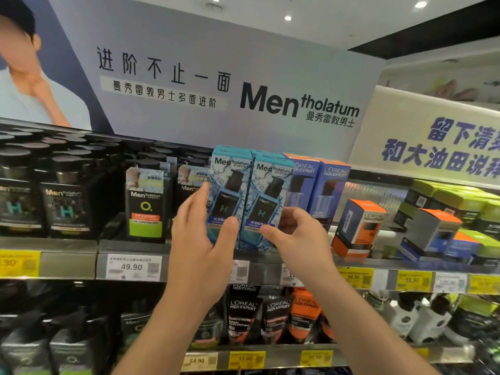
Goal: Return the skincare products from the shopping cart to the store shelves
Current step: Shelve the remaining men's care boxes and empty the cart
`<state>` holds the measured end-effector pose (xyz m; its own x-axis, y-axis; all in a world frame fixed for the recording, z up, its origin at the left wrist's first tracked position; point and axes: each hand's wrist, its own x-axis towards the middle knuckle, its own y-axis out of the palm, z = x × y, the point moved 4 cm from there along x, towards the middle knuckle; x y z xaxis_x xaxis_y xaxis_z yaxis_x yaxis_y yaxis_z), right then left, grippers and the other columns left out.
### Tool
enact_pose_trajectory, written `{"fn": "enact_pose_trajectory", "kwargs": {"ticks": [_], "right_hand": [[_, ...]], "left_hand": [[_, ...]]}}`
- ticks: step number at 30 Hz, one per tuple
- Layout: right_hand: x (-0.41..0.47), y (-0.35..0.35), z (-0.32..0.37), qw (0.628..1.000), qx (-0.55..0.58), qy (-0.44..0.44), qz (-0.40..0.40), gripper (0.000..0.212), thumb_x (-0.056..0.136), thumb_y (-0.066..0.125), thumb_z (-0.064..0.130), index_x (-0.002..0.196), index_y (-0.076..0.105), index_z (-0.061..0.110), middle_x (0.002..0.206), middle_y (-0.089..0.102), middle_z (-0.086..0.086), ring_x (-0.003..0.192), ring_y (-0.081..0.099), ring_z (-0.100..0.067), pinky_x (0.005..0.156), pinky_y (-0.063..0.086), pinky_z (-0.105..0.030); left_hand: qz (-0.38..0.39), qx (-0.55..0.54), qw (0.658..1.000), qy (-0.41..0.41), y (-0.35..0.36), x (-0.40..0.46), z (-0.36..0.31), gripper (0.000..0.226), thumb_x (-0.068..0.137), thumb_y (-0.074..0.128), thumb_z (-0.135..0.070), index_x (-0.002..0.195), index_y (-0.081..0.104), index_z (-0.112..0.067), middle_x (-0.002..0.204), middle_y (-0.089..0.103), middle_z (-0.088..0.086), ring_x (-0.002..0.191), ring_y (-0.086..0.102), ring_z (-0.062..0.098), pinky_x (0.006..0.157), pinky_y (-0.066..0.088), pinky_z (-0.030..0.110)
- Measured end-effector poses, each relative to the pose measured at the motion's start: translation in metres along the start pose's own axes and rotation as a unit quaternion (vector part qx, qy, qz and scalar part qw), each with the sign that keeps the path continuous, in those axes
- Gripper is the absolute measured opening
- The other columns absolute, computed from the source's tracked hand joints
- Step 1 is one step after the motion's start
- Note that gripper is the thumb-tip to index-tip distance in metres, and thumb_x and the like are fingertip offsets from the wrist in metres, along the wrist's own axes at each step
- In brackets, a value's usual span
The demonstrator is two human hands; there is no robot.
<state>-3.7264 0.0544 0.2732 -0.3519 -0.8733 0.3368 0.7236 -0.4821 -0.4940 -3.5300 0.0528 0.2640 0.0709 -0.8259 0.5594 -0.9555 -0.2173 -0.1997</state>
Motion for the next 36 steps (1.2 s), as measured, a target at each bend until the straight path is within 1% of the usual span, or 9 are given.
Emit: {"fn": "enact_pose_trajectory", "kwargs": {"ticks": [5,10,17,24,28,30,31,33,36], "right_hand": [[-0.001,0.0,0.001,1.0,-0.021,-0.006,0.003,0.039,0.088,0.08,0.039,0.124,0.067,0.029,0.101,0.072,0.019,0.091,0.066,0.003,0.074,0.051,-0.013],[-0.002,0.003,0.0,1.0,-0.015,-0.01,-0.002,0.041,0.089,0.081,0.033,0.128,0.067,0.031,0.105,0.074,0.02,0.096,0.068,0.004,0.089,0.059,-0.028],[-0.005,0.005,0.005,0.999,-0.036,-0.024,-0.005,0.031,0.092,0.077,0.032,0.122,0.07,0.038,0.105,0.075,0.022,0.098,0.068,0.002,0.09,0.059,-0.032],[-0.01,0.005,0.01,0.999,-0.037,-0.034,-0.004,0.032,0.095,0.074,0.033,0.125,0.066,0.037,0.11,0.072,0.021,0.096,0.064,0.005,0.089,0.057,-0.026],[-0.018,0.001,0.008,0.999,0.008,-0.04,-0.02,0.051,0.095,0.074,0.033,0.143,0.056,0.027,0.117,0.059,0.025,0.092,0.054,0.02,0.071,0.043,0.001],[-0.023,-0.004,0.005,0.998,0.049,-0.038,-0.027,0.052,0.096,0.073,0.031,0.144,0.054,0.025,0.124,0.058,0.02,0.097,0.05,0.023,0.074,0.04,0.006],[-0.025,-0.006,0.003,0.997,0.066,-0.04,-0.033,0.05,0.096,0.071,0.031,0.143,0.054,0.025,0.128,0.059,0.017,0.102,0.051,0.02,0.08,0.043,0.004],[-0.033,-0.012,-0.001,0.994,0.085,-0.047,-0.05,0.041,0.098,0.069,0.031,0.138,0.059,0.026,0.126,0.063,0.016,0.111,0.057,0.009,0.096,0.052,-0.013],[-0.046,-0.021,-0.009,0.989,0.115,-0.061,-0.068,0.03,0.1,0.066,0.028,0.129,0.065,0.029,0.117,0.069,0.019,0.112,0.063,0.003,0.101,0.055,-0.031]], "left_hand": [[0.013,-0.008,1.0,-0.011,0.001,-0.001,0.0,0.069,0.097,0.05,-0.048,0.159,0.021,-0.042,0.151,0.034,-0.02,0.138,0.035,0.0,0.112,0.046,0.046],[0.02,-0.006,1.0,-0.008,0.002,-0.002,-0.003,0.068,0.095,0.049,-0.05,0.158,0.024,-0.043,0.142,0.039,-0.025,0.132,0.042,-0.001,0.106,0.051,0.044],[0.028,-0.003,0.999,-0.016,0.001,-0.004,-0.002,0.073,0.094,0.048,-0.052,0.16,0.019,-0.04,0.15,0.041,-0.02,0.136,0.04,-0.001,0.112,0.046,0.045],[0.03,-0.006,0.999,-0.018,0.002,-0.006,0.0,0.071,0.095,0.05,-0.051,0.159,0.021,-0.038,0.152,0.04,-0.016,0.141,0.038,0.006,0.114,0.043,0.048],[0.029,-0.025,0.999,-0.026,0.003,-0.009,0.005,0.068,0.095,0.052,-0.051,0.156,0.029,-0.032,0.15,0.04,-0.013,0.14,0.042,0.011,0.111,0.047,0.048],[0.021,-0.029,0.999,-0.026,0.003,-0.014,0.005,0.068,0.096,0.053,-0.049,0.156,0.028,-0.033,0.15,0.038,-0.014,0.141,0.04,0.009,0.113,0.045,0.047],[0.015,-0.031,0.999,-0.028,0.003,-0.017,0.004,0.07,0.095,0.053,-0.049,0.157,0.025,-0.034,0.151,0.036,-0.014,0.141,0.039,0.008,0.114,0.044,0.047],[0.0,-0.036,0.999,-0.03,0.003,-0.024,0.002,0.073,0.093,0.052,-0.05,0.158,0.023,-0.035,0.151,0.035,-0.016,0.143,0.036,0.007,0.115,0.042,0.048],[-0.03,-0.018,0.999,-0.009,0.003,-0.037,-0.002,0.073,0.092,0.05,-0.052,0.158,0.026,-0.03,0.152,0.035,-0.015,0.146,0.028,0.007,0.118,0.037,0.048]]}}
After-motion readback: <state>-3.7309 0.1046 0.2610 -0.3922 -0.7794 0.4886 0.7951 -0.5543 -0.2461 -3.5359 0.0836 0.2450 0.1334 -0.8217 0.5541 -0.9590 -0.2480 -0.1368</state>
